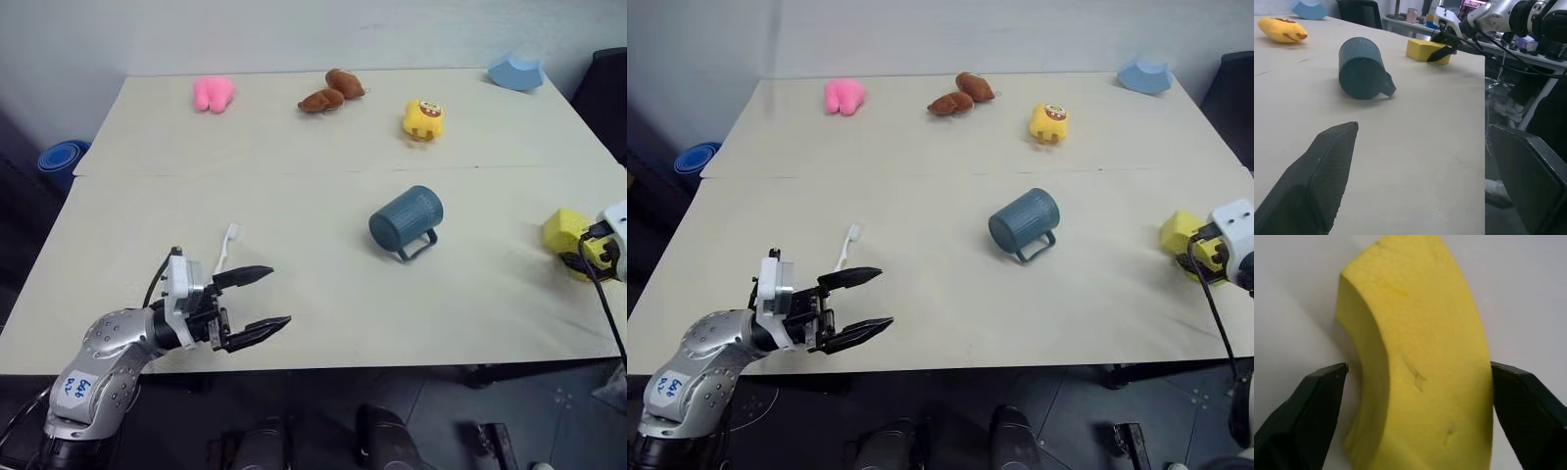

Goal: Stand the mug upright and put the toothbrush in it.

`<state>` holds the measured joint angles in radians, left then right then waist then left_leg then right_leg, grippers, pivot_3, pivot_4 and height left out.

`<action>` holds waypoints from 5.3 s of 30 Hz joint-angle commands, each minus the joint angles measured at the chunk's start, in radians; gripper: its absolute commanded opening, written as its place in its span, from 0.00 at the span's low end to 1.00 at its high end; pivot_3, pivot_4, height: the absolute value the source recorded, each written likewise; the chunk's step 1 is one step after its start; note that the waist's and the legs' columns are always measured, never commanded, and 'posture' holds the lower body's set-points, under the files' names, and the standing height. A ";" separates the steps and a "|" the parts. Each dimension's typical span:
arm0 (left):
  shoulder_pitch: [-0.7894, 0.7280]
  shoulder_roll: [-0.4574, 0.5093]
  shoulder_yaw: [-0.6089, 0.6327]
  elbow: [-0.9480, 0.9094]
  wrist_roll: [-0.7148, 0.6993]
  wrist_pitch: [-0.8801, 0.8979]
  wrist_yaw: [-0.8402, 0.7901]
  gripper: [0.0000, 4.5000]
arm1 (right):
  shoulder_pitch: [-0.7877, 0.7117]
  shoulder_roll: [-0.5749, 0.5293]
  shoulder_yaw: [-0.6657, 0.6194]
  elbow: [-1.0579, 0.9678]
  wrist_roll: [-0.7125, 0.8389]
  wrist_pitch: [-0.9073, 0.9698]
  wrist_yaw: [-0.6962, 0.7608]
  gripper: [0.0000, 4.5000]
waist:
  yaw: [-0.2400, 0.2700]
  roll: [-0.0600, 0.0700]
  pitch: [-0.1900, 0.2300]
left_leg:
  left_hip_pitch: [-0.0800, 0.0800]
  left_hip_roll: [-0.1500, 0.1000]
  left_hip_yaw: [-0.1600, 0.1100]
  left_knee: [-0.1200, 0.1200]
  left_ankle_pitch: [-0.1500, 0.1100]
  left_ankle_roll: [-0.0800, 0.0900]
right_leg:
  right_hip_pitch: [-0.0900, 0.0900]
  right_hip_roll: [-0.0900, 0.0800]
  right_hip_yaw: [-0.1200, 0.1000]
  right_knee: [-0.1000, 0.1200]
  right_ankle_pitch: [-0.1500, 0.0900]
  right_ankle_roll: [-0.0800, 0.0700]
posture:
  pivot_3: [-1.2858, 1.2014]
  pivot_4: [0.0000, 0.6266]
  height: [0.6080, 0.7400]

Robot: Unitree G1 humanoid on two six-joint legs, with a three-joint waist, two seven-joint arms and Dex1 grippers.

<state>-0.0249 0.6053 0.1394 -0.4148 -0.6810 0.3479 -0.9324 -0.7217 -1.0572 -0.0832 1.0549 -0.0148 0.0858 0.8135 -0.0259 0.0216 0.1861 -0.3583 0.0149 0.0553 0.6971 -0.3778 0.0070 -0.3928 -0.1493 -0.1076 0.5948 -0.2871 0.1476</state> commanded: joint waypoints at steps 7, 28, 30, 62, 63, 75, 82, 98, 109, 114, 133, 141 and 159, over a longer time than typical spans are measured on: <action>0.077 0.042 0.150 0.071 -0.001 -0.064 -0.050 1.00 | 0.114 -0.182 -0.156 -0.474 0.268 0.573 0.320 0.99 | 0.003 0.000 0.000 | 0.000 0.001 -0.001 0.000 0.000 0.000 | 0.000 0.001 0.000 0.000 0.000 0.000 | 0.52 0.24 1.00; 0.207 0.041 0.205 0.030 0.024 -0.087 -0.019 1.00 | -0.021 0.633 -0.343 -1.058 0.248 1.454 -0.582 0.99 | 0.023 -0.007 -0.004 | -0.002 -0.001 -0.006 0.003 -0.002 -0.002 | -0.005 0.000 0.001 0.011 0.001 -0.001 | 0.52 0.24 1.00; 0.212 0.039 0.205 0.025 0.024 -0.091 -0.012 1.00 | -0.023 0.635 -0.303 -1.037 0.247 1.426 -0.590 0.95 | 0.024 -0.008 -0.004 | -0.001 0.000 -0.005 0.003 -0.002 -0.002 | -0.004 0.001 0.001 0.012 0.001 -0.001 | 0.52 0.24 1.00; 0.180 0.041 0.176 0.043 0.046 -0.110 0.007 1.00 | -0.111 0.388 0.121 -0.849 0.299 1.119 -0.213 0.42 | -0.002 -0.011 -0.006 | -0.001 0.002 -0.003 -0.001 -0.002 -0.002 | -0.006 0.002 0.001 0.009 0.000 -0.001 | 0.52 0.24 1.00; 0.178 0.042 0.175 0.044 0.047 -0.110 0.006 1.00 | -0.121 0.396 0.108 -0.831 0.296 1.119 -0.228 0.42 | -0.003 -0.011 -0.006 | -0.001 0.002 -0.003 -0.001 -0.002 -0.002 | -0.006 0.002 0.001 0.009 0.000 -0.001 | 0.52 0.24 1.00; 0.203 0.022 0.150 0.040 0.062 -0.120 0.007 1.00 | -0.151 0.535 -0.156 -0.998 0.297 1.525 -0.471 0.49 | 0.000 -0.010 -0.005 | -0.001 0.002 -0.003 -0.001 -0.002 -0.002 | -0.006 0.001 0.000 0.009 0.000 -0.001 | 0.52 0.24 1.00; 0.215 0.012 0.145 0.035 0.068 -0.129 0.012 1.00 | -0.138 0.715 -0.260 -1.005 0.246 1.529 -0.636 0.49 | -0.002 -0.010 -0.006 | -0.001 0.002 -0.003 0.000 -0.002 -0.003 | -0.007 0.001 0.001 0.011 0.000 -0.001 | 0.52 0.24 1.00; 0.245 -0.003 0.176 0.005 0.052 -0.137 0.054 1.00 | -0.093 0.584 -0.146 -1.028 0.377 1.245 -0.348 0.01 | 0.000 -0.016 -0.010 | 0.000 0.002 -0.003 -0.001 -0.002 -0.002 | -0.006 0.001 0.001 0.011 0.000 -0.001 | 0.52 0.24 1.00; 0.180 -0.018 0.179 0.039 0.068 -0.151 0.089 1.00 | 0.051 0.746 0.071 -0.870 0.132 0.003 -0.299 0.01 | -0.008 -0.013 -0.007 | 0.003 0.002 0.002 -0.005 -0.002 -0.003 | -0.006 0.002 0.001 0.008 0.001 -0.001 | 0.52 0.24 1.00; 0.158 -0.022 0.178 0.053 0.083 -0.166 0.090 1.00 | 0.045 0.793 0.148 -0.616 0.008 -0.332 -0.349 0.01 | -0.006 -0.012 -0.007 | 0.002 0.002 0.000 -0.004 -0.002 -0.003 | -0.006 0.002 0.001 0.009 0.001 -0.001 | 0.52 0.24 1.00; 0.217 0.005 0.296 0.093 0.064 -0.183 0.083 1.00 | 0.217 0.541 0.025 -0.686 0.270 -0.417 0.025 0.86 | -0.001 -0.010 -0.005 | 0.003 0.003 -0.004 -0.002 -0.002 -0.003 | -0.002 0.001 -0.002 0.007 0.001 -0.001 | 0.52 0.24 1.00; 0.500 -0.036 0.622 0.240 0.038 -0.192 0.107 1.00 | 0.501 0.393 -0.105 -0.933 0.615 -0.416 0.490 0.99 | -0.002 -0.011 -0.004 | 0.004 0.004 -0.003 -0.005 -0.003 -0.002 | 0.000 0.002 -0.003 0.000 0.001 -0.001 | 0.52 0.24 1.00; -0.113 0.263 0.275 -0.049 -0.401 0.871 0.867 1.00 | 0.568 0.409 -0.139 -0.947 0.609 -0.505 0.572 0.99 | 0.042 -0.012 -0.002 | 0.006 0.008 -0.012 0.002 -0.005 -0.003 | 0.002 0.000 0.002 0.007 0.001 -0.003 | 0.52 0.24 1.00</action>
<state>0.0053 0.8369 0.5507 -0.4414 -1.0728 1.0333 -0.2172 -0.1577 -0.6509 -0.2033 0.1404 0.5811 -0.4140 1.3904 0.0162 0.0098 0.1843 -0.3519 0.0229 0.0431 0.6982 -0.3828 0.0039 -0.3919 -0.1491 -0.1058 0.6030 -0.2857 0.1451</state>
